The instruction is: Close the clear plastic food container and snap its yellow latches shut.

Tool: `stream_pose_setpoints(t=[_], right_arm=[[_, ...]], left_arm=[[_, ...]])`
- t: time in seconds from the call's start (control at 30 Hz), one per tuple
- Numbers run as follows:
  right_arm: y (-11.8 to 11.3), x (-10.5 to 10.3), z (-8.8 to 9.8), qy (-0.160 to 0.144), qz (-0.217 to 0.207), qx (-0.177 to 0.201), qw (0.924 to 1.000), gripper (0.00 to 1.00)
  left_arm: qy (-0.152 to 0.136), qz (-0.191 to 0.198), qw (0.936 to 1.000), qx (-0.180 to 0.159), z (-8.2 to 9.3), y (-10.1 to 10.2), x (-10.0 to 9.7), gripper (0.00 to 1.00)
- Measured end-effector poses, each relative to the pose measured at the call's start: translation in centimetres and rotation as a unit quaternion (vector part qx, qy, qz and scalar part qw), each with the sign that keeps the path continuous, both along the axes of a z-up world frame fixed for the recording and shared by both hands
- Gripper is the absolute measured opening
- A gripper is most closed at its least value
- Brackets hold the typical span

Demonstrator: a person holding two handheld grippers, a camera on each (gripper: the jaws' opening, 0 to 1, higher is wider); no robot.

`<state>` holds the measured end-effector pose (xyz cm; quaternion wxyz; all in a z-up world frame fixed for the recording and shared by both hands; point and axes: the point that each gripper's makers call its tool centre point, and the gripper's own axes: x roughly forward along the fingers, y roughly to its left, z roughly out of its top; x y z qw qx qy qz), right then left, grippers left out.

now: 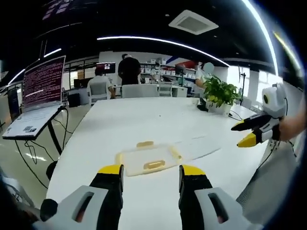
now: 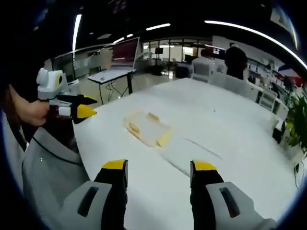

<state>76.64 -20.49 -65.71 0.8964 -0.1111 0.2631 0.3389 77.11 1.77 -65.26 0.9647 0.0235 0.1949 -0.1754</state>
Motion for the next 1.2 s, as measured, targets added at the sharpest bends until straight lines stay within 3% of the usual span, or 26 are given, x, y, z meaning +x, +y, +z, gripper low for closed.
stream_pose_setpoints(t=[0.17,0.47,0.67,0.77,1.0,1.1,1.2], right_arm=[[1.1,1.3,0.1,-0.002,0.029,-0.01,0.9995,0.49],[3.1,3.7,-0.4,-0.003,0.095,-0.04,0.9947,0.49],[4.4,5.0,-1.0,-0.004,0.146,-0.062,0.9873,0.49],[4.8,5.6,-1.3,-0.003,0.164,-0.072,0.9839,0.49],[5.7,7.4,-1.9,0.0,0.209,-0.093,0.9736,0.49],[6.3,8.1,-2.5,0.006,0.231,-0.107,0.9671,0.49],[6.9,8.5,-2.9,0.008,0.248,-0.115,0.962,0.49]], left_arm=[[0.002,-0.014,0.9999,0.009,-0.3,0.5,1.3,0.4],[0.005,-0.079,0.9954,0.054,-0.9,0.7,3.3,0.4],[0.003,-0.151,0.9814,0.119,-1.4,0.9,4.7,0.4],[0.003,-0.164,0.9786,0.124,-1.6,1.0,5.3,0.4],[0.012,-0.237,0.9572,0.166,-2.5,1.1,6.9,0.4],[0.022,-0.27,0.9433,0.191,-3.2,1.2,7.6,0.41],[0.02,-0.285,0.9363,0.204,-3.6,1.4,8.6,0.41]])
